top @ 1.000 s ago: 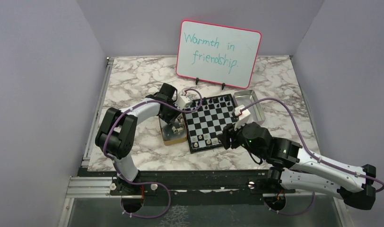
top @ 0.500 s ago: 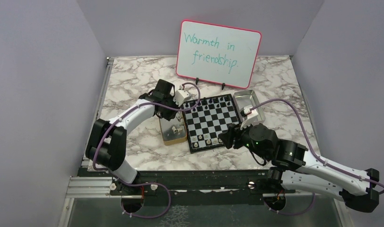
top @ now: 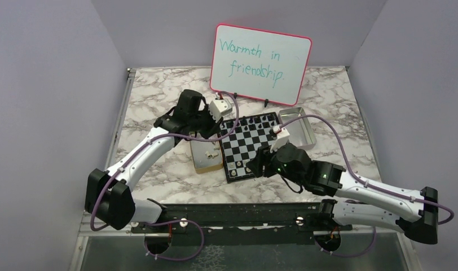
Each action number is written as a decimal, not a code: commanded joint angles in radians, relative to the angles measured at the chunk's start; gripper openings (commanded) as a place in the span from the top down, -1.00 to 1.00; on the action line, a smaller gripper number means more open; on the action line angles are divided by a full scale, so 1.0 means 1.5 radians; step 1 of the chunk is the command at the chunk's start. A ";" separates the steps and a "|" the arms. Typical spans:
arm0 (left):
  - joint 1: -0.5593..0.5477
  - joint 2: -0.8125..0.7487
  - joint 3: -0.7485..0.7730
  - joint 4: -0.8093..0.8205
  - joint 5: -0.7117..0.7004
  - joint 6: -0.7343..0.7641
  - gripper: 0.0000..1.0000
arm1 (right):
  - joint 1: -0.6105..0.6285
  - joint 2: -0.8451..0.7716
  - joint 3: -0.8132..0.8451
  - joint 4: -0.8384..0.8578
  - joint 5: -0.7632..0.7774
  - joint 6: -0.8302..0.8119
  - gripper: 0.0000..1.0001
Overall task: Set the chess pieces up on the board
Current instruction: Place the chess piece on the chessboard.
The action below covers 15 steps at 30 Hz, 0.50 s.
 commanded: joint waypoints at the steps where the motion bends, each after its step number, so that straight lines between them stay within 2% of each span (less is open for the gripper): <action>1: -0.005 -0.056 -0.025 0.046 0.114 -0.014 0.86 | 0.000 0.043 0.057 0.043 -0.044 0.037 -0.09; 6: -0.015 -0.110 -0.089 0.095 0.194 -0.036 0.86 | -0.037 0.079 0.080 0.063 -0.104 0.059 -0.02; 12: -0.025 -0.177 -0.162 0.146 0.258 -0.008 0.89 | -0.103 0.073 0.046 0.175 -0.212 0.121 0.06; 15: -0.028 -0.195 -0.178 0.160 0.282 0.003 0.92 | -0.110 0.095 0.058 0.187 -0.237 0.119 0.10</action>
